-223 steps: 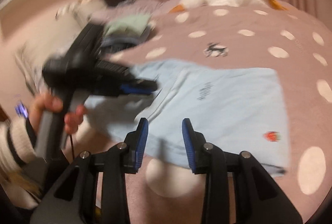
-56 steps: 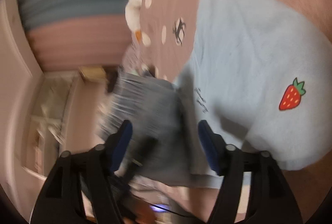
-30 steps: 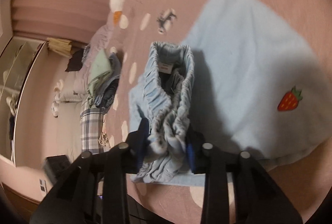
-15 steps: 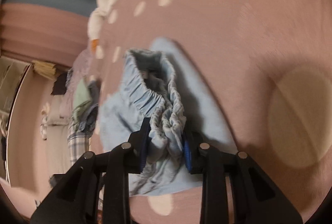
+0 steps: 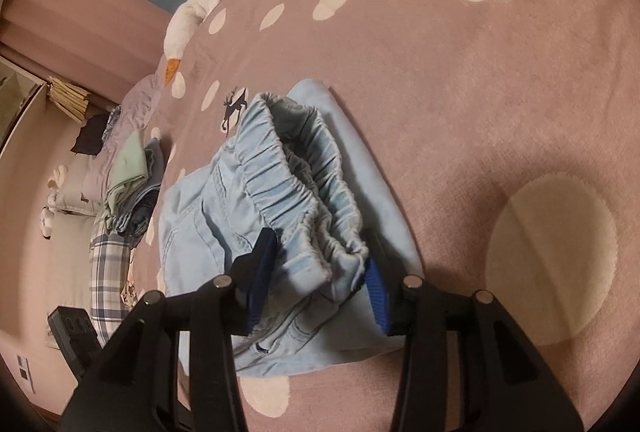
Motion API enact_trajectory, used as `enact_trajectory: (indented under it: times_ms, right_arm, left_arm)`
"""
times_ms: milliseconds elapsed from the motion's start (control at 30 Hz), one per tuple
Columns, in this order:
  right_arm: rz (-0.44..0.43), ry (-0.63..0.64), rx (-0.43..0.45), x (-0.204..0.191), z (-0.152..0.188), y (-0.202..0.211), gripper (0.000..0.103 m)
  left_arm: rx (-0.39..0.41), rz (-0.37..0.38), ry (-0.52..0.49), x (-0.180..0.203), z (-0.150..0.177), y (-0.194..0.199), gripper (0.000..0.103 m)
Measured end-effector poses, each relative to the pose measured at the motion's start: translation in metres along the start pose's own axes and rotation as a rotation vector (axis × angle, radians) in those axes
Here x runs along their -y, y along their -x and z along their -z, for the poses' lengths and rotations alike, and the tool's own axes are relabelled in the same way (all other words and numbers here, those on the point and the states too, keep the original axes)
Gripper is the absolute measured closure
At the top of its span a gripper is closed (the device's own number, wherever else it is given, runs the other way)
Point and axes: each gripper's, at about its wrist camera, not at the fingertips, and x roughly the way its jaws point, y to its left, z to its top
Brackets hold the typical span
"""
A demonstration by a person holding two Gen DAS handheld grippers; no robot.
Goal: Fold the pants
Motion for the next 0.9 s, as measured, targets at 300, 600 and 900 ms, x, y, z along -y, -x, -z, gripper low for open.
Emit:
enact_trajectory:
  times_ms: [300, 600, 900]
  right_arm:
    - [0.010, 0.008, -0.009, -0.001, -0.002, -0.002, 0.062]
    - [0.033, 0.034, -0.004, -0.003, -0.001, 0.001, 0.060]
    - [0.080, 0.071, 0.016, -0.010, 0.003, 0.009, 0.055]
  left_arm:
    - [0.000, -0.003, 0.031, -0.010, 0.002, 0.003, 0.015]
    - [-0.009, -0.007, 0.032, -0.012, 0.003, 0.002, 0.015]
    - [-0.014, -0.003, 0.036, -0.014, 0.003, -0.001, 0.015]
